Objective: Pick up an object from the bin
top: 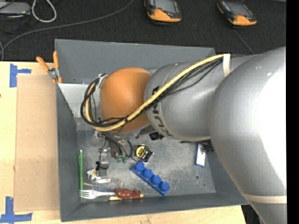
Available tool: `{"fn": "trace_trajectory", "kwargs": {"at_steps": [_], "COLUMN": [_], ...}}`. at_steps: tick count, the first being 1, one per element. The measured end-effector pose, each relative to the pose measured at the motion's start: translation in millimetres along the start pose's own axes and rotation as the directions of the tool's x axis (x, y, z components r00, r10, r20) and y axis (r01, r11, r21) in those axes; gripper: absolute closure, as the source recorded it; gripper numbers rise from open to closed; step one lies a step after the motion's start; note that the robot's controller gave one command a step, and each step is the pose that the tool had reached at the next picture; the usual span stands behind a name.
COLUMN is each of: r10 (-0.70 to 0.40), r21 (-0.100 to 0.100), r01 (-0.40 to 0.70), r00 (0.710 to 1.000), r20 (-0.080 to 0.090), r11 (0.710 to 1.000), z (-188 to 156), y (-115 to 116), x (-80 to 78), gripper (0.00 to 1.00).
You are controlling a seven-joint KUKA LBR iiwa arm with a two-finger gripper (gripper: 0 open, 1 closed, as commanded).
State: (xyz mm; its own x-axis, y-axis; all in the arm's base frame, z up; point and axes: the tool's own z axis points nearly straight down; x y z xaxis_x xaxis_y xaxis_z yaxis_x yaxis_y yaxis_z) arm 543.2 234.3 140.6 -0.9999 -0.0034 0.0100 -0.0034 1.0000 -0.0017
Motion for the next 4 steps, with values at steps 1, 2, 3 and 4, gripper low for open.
{"fn": "trace_trajectory", "kwargs": {"at_steps": [1,2,3,4], "r10": [0.005,0.026,0.258,0.055], "r21": [-0.002,0.000,-0.005,-0.001], "r01": [-0.005,-0.026,-0.258,-0.055], "r00": [1.000,1.000,0.966,0.998], "r20": [0.007,-0.002,0.010,0.003], "r11": [1.000,1.000,0.966,0.998], "z": [-4.4,73.5,41.1,69.8], "y": [-1.2,13.1,8.2,11.5], "x": [-2.3,37.9,56.0,38.5], "gripper": [0.00,0.00,0.00,0.00]}}
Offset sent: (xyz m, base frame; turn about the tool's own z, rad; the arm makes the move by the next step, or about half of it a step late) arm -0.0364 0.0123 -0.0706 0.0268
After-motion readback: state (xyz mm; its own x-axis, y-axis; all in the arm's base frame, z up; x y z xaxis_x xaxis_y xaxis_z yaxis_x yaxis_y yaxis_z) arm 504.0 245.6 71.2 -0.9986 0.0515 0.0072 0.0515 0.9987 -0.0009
